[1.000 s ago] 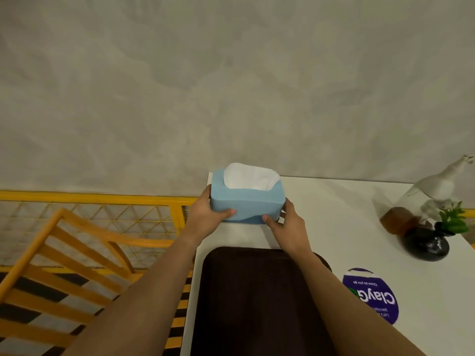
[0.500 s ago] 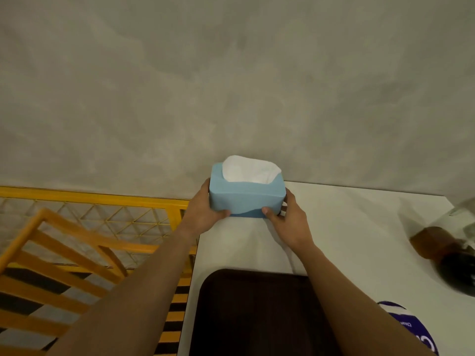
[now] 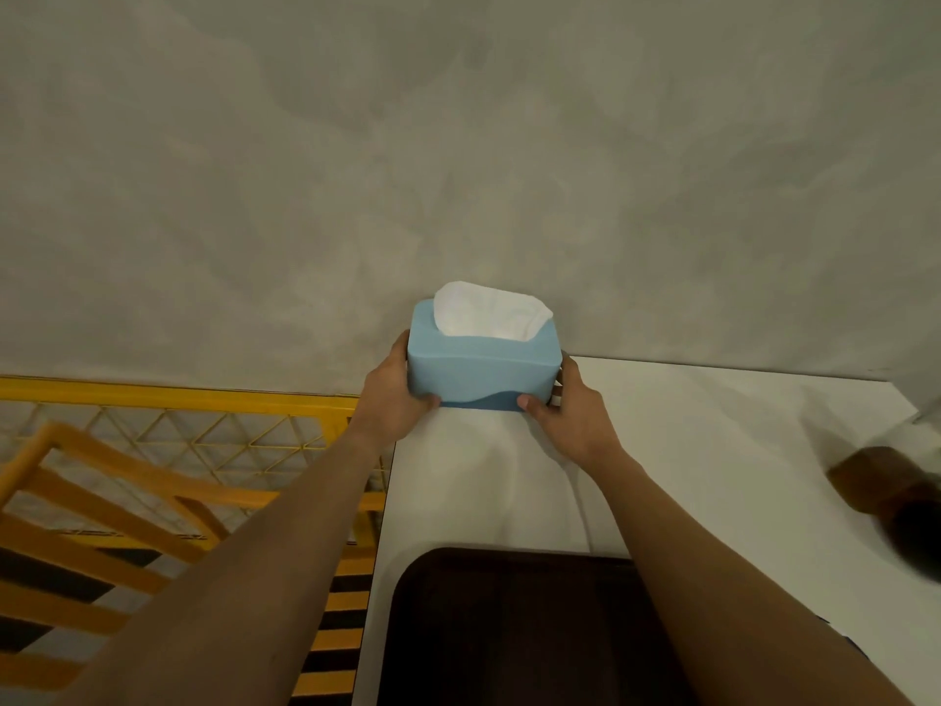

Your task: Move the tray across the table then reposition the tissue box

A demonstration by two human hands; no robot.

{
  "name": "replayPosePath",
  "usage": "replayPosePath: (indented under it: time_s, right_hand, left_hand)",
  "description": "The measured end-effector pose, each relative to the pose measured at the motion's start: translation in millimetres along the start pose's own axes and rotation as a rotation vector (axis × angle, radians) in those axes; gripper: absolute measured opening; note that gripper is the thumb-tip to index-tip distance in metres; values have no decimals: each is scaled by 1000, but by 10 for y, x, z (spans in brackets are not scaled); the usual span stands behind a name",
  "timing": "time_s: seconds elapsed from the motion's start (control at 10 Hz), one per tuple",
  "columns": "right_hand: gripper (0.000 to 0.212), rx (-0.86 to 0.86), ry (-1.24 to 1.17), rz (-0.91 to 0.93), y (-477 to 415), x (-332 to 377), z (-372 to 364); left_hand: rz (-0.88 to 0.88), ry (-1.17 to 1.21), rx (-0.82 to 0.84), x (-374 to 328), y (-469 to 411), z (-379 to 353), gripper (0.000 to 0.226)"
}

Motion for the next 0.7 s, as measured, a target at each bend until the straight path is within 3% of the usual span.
replayPosePath:
  time_s: [0.3,0.6,0.7]
  right_hand:
    - [80,12,-14,-5,14,92,-15]
    - [82,24,-11,-21,53,180,18]
    - [90,89,17,-20,37,291,40]
  left_hand:
    - [-3,-65,-34,29,7,75,88]
    - [-1,-33,44,-33,38,37,97]
    - [40,122,178,-166,85,63,122]
Point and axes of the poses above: each hand's wrist, its own y-axis away from the middle knuckle, its own z-axis out of the back of the hand, x = y × z, the point moved 9 cm from there along -y, towards the middle knuckle, and after that the axes turned 2 degrees about x, right-handed, at the moved point
